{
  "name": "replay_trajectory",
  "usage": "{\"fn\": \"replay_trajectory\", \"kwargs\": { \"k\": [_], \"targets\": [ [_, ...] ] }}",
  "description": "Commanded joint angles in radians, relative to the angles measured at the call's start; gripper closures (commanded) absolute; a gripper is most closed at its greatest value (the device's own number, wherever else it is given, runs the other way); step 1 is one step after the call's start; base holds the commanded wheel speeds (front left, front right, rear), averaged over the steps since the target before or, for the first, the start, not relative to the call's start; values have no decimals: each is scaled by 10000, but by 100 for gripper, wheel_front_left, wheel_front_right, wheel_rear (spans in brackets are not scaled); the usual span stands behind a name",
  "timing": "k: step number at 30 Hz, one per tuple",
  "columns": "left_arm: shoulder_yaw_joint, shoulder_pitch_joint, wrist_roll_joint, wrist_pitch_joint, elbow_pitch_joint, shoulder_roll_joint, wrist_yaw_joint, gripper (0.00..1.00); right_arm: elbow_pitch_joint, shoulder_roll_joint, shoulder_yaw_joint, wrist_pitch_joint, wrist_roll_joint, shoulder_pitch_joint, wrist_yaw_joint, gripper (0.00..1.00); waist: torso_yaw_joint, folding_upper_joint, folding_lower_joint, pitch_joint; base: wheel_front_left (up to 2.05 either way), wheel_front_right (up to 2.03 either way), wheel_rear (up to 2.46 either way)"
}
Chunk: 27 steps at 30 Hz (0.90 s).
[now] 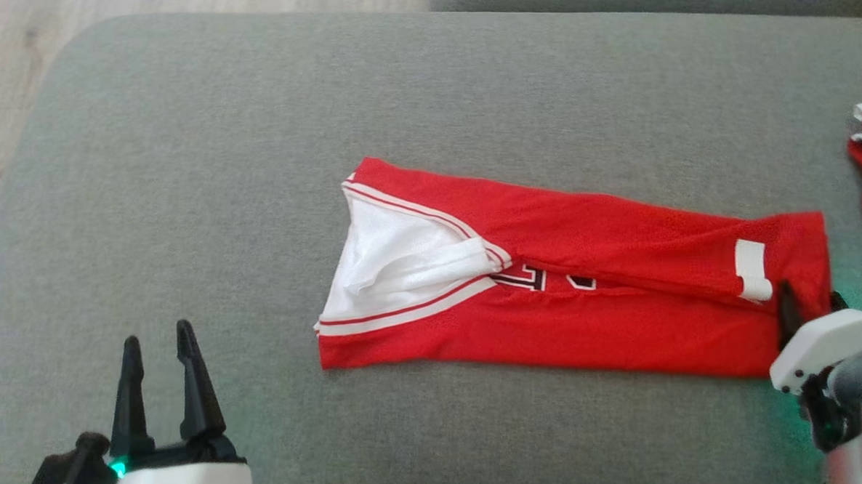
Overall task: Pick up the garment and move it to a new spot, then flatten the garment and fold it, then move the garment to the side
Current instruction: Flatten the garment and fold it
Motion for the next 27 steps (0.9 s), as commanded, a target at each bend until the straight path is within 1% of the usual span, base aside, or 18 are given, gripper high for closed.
{"fn": "replay_trajectory", "kwargs": {
  "k": [1,4,5,6,7,8,9,13,18,19,22,27],
  "targets": [
    [431,-126,93,-95,-239,15,-58,0,-70,-69,129,-42,-178,-127,71,0,116,-1,-1,-64,0,0,0],
    [475,-38,139,-95,-222,-21,-86,0,283,-69,227,-9,-132,-40,71,0,120,-1,-1,-147,0,0,0],
    [482,-9,156,-95,-219,-29,-88,0,375,-69,320,3,-113,-14,71,8,84,-1,-1,-175,0,0,0],
    [487,9,171,-95,-220,-38,-86,0,455,-69,424,16,-83,4,71,39,37,-1,-1,-197,0,0,0],
    [489,27,185,-95,-223,-40,-93,0,522,-69,517,13,-55,2,71,60,-28,-1,-1,-215,0,0,0],
    [480,37,197,-95,-221,-41,-103,0,576,-69,586,-2,-30,-17,71,75,-95,-1,-1,-228,0,0,0],
    [473,38,212,-95,-230,-38,-114,0,610,-69,599,-48,-32,-51,71,100,-181,-1,-1,-232,0,0,0],
    [423,6,268,-95,-275,-27,-132,0,541,-69,773,-291,-46,-339,71,100,-608,-1,-1,-248,0,0,0],
    [327,-21,308,-30,-364,5,-137,0,-206,-69,895,-307,-42,-542,71,100,-1233,-1,-1,-323,0,0,0],
    [327,-21,308,-30,-364,5,-137,0,-206,-69,895,-307,-42,-542,71,100,-1233,-1,-1,-323,0,0,0],
    [234,-57,314,25,-443,-8,-132,0,-1115,-105,768,-29,30,-435,71,100,-1575,-1,-1,-358,0,0,0],
    [161,-150,312,63,-520,-5,-113,0,-2612,-433,382,770,238,-103,71,100,-1972,-1,-1,-310,0,0,0]
  ]
}}
